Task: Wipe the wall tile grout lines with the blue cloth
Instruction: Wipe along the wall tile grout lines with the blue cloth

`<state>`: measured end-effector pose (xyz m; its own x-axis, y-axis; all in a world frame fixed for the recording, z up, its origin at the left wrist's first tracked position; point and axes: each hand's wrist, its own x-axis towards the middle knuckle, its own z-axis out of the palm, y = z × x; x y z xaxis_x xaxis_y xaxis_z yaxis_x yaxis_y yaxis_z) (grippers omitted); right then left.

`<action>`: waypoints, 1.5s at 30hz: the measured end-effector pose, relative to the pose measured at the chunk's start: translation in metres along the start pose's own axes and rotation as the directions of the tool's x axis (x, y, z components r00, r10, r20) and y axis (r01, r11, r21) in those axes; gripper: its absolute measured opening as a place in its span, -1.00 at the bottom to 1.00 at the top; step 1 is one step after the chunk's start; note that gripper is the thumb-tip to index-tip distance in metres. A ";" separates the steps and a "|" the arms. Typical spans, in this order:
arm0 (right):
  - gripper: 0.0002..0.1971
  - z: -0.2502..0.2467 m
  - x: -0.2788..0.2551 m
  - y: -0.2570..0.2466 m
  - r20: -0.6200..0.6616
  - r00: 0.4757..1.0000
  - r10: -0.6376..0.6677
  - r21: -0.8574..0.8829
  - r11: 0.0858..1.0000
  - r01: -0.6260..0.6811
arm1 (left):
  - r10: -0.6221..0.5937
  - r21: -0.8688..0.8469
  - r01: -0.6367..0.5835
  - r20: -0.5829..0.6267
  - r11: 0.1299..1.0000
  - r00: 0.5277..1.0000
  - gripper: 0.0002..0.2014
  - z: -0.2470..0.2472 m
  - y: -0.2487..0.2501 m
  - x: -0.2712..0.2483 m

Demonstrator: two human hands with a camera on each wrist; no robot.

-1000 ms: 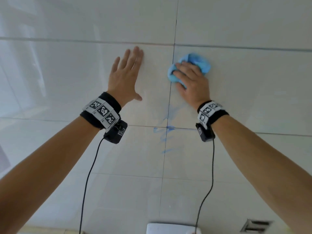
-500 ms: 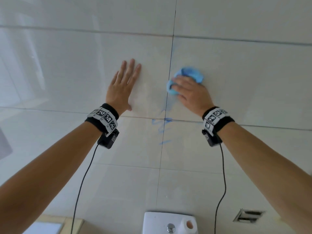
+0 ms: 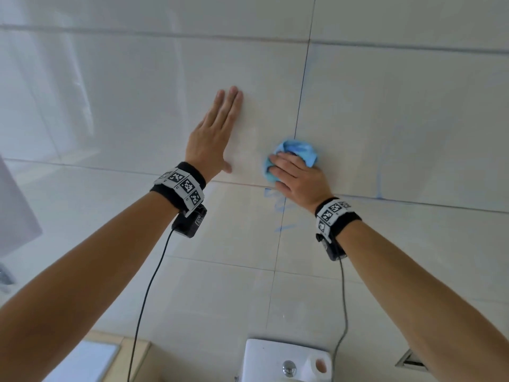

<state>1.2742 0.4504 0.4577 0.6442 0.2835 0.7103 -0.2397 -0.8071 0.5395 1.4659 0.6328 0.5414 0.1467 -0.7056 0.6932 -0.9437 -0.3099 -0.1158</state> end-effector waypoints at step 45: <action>-0.62 -0.083 -0.017 0.044 -0.118 0.968 0.221 0.133 0.970 -0.205 | -0.053 -0.013 0.053 -0.002 0.998 0.999 0.37 -0.010 0.045 -0.006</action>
<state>1.1921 0.4526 0.5067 0.4850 0.1568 0.8603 -0.2679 -0.9099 0.3169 1.4197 0.6289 0.5391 0.1962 -0.6866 0.7001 -0.9384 -0.3386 -0.0691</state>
